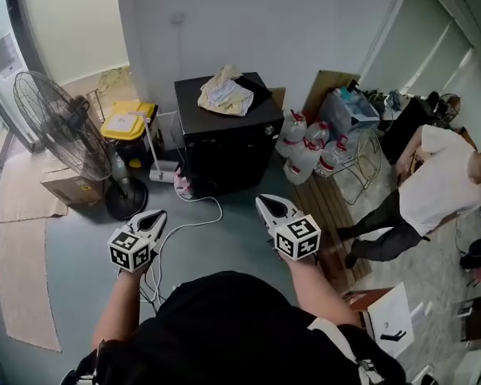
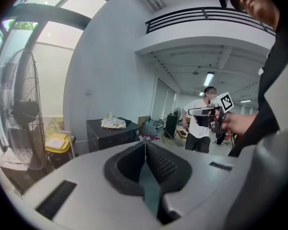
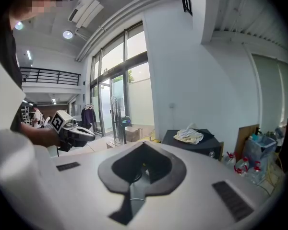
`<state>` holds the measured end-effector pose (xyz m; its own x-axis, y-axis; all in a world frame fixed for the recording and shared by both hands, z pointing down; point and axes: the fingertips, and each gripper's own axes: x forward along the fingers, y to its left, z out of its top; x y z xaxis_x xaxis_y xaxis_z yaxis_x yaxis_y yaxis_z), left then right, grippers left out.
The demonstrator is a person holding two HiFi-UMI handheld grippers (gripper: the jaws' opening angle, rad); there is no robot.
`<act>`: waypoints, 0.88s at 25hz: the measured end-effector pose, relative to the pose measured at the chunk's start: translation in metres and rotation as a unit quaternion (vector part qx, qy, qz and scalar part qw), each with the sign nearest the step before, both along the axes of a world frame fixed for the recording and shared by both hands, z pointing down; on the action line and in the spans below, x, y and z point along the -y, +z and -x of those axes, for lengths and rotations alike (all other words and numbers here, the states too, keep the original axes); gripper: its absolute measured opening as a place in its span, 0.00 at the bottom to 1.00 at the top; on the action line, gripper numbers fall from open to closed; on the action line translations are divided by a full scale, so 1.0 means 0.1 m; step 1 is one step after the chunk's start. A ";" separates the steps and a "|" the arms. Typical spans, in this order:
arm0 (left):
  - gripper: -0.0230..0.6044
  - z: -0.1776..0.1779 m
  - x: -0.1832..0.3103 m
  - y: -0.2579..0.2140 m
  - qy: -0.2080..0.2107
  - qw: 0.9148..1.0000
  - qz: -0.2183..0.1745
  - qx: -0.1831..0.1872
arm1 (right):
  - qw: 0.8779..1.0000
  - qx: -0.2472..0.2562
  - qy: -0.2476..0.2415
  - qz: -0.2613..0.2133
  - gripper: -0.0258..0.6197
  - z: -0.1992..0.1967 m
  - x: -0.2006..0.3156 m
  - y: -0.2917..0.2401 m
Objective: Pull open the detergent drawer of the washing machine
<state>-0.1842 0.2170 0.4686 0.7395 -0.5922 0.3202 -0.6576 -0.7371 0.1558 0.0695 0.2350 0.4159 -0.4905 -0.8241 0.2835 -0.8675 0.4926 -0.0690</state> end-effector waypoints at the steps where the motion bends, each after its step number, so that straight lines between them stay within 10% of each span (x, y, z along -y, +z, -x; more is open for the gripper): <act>1: 0.06 0.01 0.01 0.01 0.002 1.000 0.001 0.000 | 1.000 0.000 0.001 0.000 0.04 0.01 0.02 0.00; 22: 0.24 0.17 0.16 0.08 0.021 1.000 0.019 -0.012 | 1.000 0.018 -0.014 -0.004 0.24 0.29 0.15 0.05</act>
